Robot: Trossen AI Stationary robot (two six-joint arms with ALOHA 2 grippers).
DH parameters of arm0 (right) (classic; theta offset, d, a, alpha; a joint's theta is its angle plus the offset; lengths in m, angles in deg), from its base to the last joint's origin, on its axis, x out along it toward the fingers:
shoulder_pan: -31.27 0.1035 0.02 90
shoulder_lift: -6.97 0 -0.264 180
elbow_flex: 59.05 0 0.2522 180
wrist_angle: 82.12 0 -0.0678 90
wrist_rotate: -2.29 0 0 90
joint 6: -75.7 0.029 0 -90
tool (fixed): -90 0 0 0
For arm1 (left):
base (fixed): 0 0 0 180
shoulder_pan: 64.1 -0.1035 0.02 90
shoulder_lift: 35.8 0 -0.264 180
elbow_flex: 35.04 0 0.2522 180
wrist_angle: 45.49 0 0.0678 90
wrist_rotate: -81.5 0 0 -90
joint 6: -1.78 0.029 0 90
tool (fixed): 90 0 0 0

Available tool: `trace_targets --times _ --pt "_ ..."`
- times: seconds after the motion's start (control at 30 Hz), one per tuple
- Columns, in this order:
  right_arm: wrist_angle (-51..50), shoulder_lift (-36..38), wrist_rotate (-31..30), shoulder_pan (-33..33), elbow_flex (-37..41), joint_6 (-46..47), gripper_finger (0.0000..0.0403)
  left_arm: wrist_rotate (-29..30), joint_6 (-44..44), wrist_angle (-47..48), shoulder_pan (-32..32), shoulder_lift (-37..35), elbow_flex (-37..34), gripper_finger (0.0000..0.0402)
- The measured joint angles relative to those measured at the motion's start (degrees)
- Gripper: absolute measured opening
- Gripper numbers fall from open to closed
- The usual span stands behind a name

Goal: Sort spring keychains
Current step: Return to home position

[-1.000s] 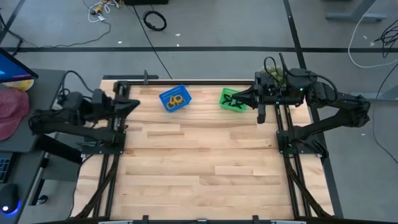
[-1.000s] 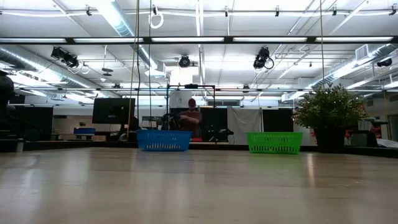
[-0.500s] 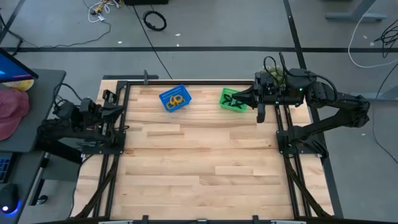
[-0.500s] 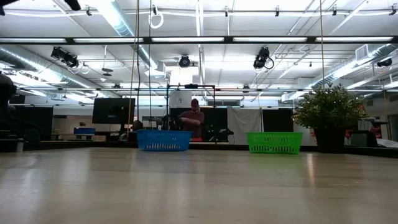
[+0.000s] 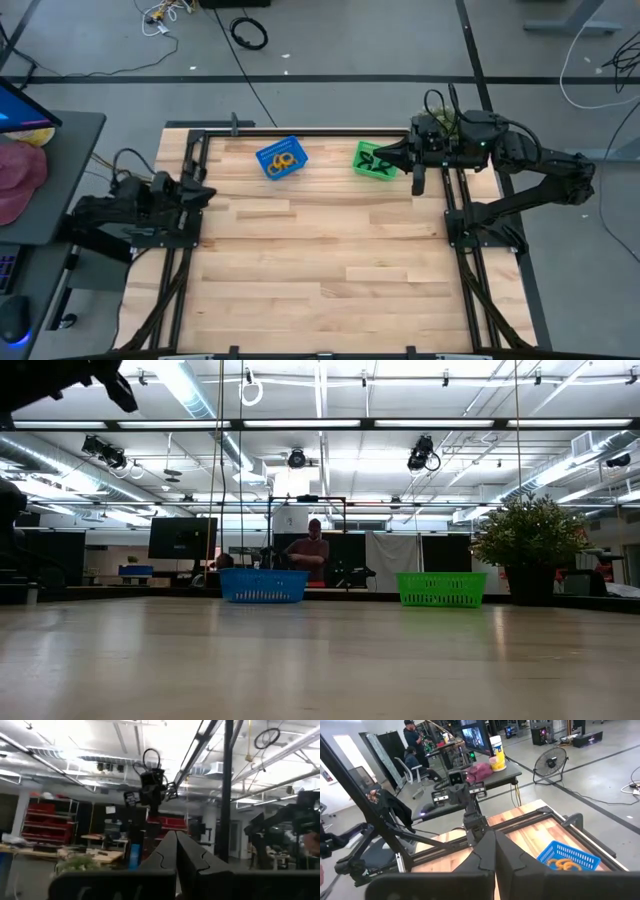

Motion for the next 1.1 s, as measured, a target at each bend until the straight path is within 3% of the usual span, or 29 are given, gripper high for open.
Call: trace_targets --times 0.5,0.9,1.1 --pt "-0.28 0.00 0.21 -0.01 0.00 3.02 0.0000 2.46 -3.54 -3.18 -0.02 0.10 -11.96 0.0000" --pt "-0.37 0.00 0.23 0.00 0.00 3.72 0.0000 1.85 -7.01 14.84 -0.07 0.15 -11.95 0.0000" --pt "-1.30 0.00 0.21 0.00 0.00 4.07 0.0000 1.61 -5.68 15.20 -0.11 0.82 -11.91 0.0000"
